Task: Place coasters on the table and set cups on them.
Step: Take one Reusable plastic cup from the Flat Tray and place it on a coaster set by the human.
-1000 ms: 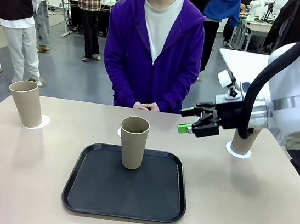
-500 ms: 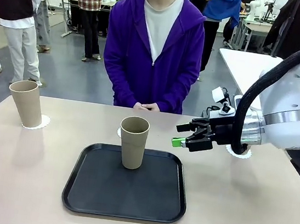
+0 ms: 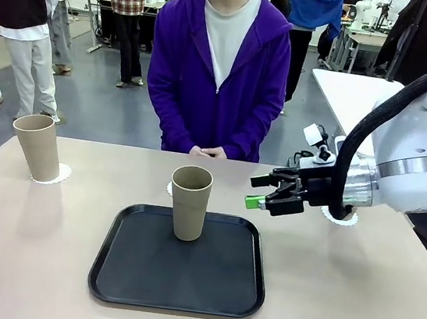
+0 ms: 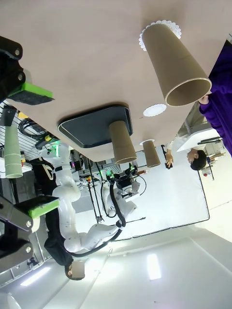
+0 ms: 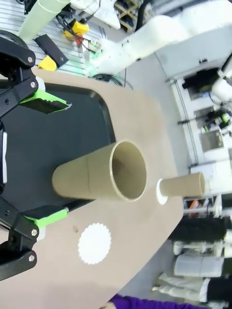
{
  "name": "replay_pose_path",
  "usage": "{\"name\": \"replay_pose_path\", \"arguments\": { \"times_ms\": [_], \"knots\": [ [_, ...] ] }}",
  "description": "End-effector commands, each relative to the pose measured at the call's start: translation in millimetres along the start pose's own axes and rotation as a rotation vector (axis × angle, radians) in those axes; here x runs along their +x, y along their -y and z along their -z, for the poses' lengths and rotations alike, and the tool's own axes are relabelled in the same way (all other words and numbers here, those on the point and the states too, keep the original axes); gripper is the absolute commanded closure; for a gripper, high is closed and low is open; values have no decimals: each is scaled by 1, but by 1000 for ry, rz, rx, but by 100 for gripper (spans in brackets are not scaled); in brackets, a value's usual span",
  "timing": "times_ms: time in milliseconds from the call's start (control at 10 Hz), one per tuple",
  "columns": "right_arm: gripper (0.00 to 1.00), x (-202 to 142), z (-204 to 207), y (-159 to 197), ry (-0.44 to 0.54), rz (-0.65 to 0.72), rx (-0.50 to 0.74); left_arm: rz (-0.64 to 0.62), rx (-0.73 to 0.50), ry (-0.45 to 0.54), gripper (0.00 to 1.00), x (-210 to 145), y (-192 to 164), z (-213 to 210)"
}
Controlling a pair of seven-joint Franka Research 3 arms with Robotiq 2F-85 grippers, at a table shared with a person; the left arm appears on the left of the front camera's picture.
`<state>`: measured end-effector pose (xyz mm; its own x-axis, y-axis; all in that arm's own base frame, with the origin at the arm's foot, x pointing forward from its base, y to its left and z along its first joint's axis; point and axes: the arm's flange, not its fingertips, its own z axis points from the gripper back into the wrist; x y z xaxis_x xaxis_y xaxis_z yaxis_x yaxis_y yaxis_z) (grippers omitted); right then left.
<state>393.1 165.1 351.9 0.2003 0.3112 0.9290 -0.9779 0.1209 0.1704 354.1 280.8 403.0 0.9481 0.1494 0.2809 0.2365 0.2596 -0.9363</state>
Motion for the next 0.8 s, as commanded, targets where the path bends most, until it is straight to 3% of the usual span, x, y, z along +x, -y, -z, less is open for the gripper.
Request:
{"name": "replay_pose_path", "arguments": {
  "times_ms": [0,100,300,700],
  "knots": [
    [0,-18,22,19,72,-87,81,9,-2,0,0,-2,1,-2],
    [0,-22,31,25,92,-134,145,9,-2,0,0,-2,1,-2],
    [0,-34,49,41,120,-176,155,9,-2,0,0,-2,1,-2],
    [0,-54,77,66,149,-111,140,9,-2,0,0,-2,1,-2]
  ]
}}
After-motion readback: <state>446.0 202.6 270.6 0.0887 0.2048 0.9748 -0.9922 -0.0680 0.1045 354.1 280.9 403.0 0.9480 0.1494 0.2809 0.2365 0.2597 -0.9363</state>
